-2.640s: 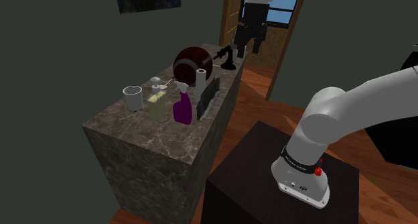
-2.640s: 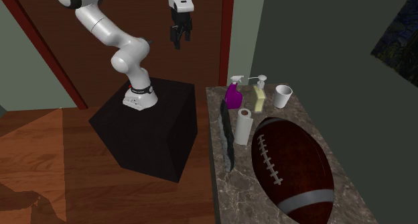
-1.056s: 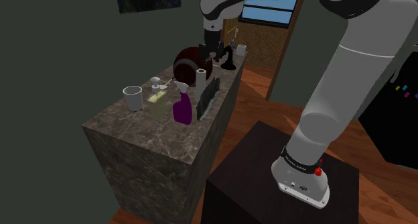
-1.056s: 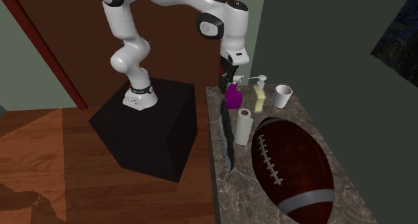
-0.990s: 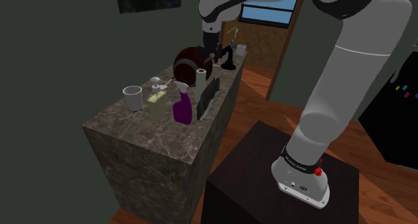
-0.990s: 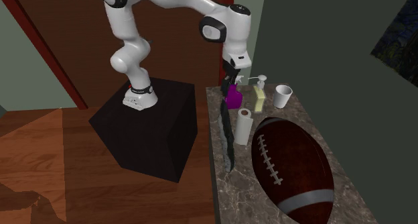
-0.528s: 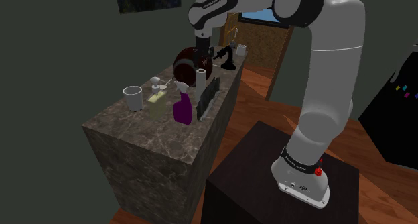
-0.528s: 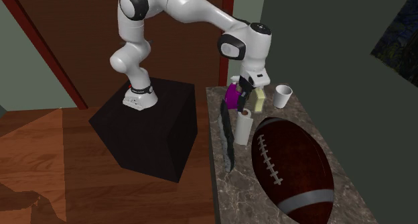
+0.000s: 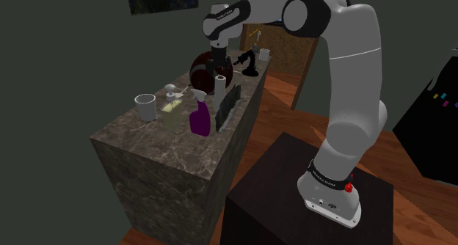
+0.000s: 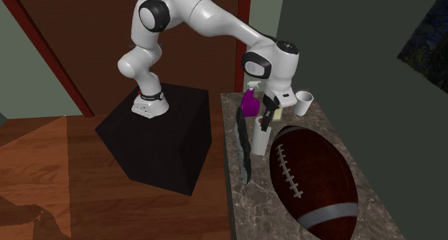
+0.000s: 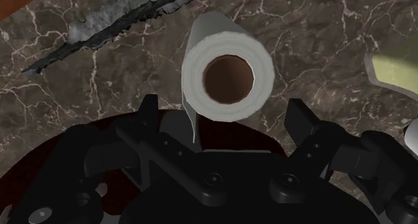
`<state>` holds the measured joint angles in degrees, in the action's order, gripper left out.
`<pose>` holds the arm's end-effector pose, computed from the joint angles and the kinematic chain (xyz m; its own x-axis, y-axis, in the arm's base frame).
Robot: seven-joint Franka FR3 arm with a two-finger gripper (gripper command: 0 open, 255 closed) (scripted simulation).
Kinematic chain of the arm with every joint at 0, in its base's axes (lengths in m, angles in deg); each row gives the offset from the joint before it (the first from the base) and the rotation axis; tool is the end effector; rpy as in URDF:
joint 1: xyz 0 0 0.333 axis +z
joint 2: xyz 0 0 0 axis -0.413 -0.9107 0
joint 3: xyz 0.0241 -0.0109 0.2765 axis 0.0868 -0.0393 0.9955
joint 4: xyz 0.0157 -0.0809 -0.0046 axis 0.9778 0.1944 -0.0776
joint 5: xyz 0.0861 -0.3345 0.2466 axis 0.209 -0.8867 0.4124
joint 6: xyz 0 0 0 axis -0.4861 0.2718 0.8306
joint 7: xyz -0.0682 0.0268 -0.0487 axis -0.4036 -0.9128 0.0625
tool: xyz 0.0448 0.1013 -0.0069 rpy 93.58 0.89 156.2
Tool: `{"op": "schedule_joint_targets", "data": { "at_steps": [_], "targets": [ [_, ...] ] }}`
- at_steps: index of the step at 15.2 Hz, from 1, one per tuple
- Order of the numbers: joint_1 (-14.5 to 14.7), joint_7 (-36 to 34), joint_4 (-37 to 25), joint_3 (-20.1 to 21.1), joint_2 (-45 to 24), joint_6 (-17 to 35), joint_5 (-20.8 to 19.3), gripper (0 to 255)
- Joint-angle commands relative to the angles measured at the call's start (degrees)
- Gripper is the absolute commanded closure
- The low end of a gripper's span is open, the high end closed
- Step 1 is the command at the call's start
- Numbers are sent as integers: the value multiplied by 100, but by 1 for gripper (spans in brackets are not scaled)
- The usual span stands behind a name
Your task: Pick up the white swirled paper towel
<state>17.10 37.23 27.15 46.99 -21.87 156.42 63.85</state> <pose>0.6741 -0.1652 0.3159 0.9817 -0.1886 -0.0279 -0.1884 -0.9820 0.0113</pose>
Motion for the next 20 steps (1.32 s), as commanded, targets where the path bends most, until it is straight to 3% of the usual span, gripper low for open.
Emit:
{"op": "schedule_joint_targets", "data": {
  "at_steps": [1,4,5,14,20],
  "targets": [
    [3,0,89,5,-47,138,7,0],
    [1,4,143,9,-93,237,14,0],
    [2,3,135,9,-95,231,14,255],
    [1,4,142,9,-93,237,14,255],
    [5,-8,-82,-4,69,-148,-11,255]
  ]
}}
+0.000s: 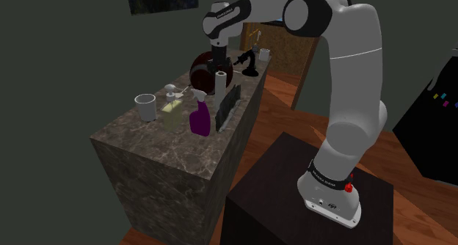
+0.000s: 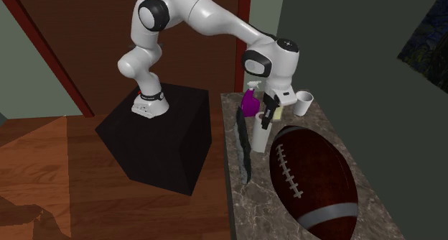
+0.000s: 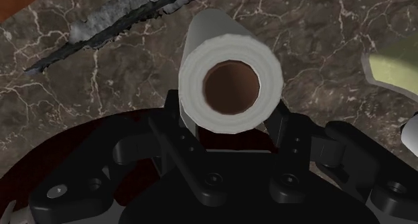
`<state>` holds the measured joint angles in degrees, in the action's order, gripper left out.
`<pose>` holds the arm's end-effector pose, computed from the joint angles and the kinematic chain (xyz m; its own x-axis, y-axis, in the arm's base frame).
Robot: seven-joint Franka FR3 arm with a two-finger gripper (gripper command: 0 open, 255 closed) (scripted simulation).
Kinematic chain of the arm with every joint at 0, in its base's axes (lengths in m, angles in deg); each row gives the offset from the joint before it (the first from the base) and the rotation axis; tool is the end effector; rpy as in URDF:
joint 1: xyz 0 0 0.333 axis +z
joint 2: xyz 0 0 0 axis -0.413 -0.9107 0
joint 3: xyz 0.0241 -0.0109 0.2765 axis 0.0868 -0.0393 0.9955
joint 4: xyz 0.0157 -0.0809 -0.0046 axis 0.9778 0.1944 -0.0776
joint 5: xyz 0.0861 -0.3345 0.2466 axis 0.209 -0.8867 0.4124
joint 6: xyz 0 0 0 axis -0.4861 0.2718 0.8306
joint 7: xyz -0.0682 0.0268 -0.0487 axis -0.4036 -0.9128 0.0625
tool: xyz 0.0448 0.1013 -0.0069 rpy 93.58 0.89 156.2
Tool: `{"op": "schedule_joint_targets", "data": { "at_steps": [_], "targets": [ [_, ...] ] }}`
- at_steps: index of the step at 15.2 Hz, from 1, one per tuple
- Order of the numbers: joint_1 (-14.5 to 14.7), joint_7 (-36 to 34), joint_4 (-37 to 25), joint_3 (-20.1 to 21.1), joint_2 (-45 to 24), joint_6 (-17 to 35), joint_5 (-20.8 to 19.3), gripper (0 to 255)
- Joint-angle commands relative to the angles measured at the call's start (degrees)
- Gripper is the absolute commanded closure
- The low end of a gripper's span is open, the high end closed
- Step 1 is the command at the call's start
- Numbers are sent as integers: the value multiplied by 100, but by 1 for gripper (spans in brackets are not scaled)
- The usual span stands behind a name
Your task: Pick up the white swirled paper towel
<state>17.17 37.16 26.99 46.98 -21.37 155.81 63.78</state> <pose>0.6738 -0.1644 0.3224 0.9818 -0.1882 -0.0271 -0.1880 -0.9821 0.0113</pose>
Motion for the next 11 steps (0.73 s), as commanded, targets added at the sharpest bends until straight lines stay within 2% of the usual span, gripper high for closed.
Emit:
{"op": "schedule_joint_targets", "data": {
  "at_steps": [1,11],
  "targets": [
    [-1,-3,-109,-4,43,-153,-7,255],
    [-3,-15,-519,-17,190,-710,-31,255]
  ]
}}
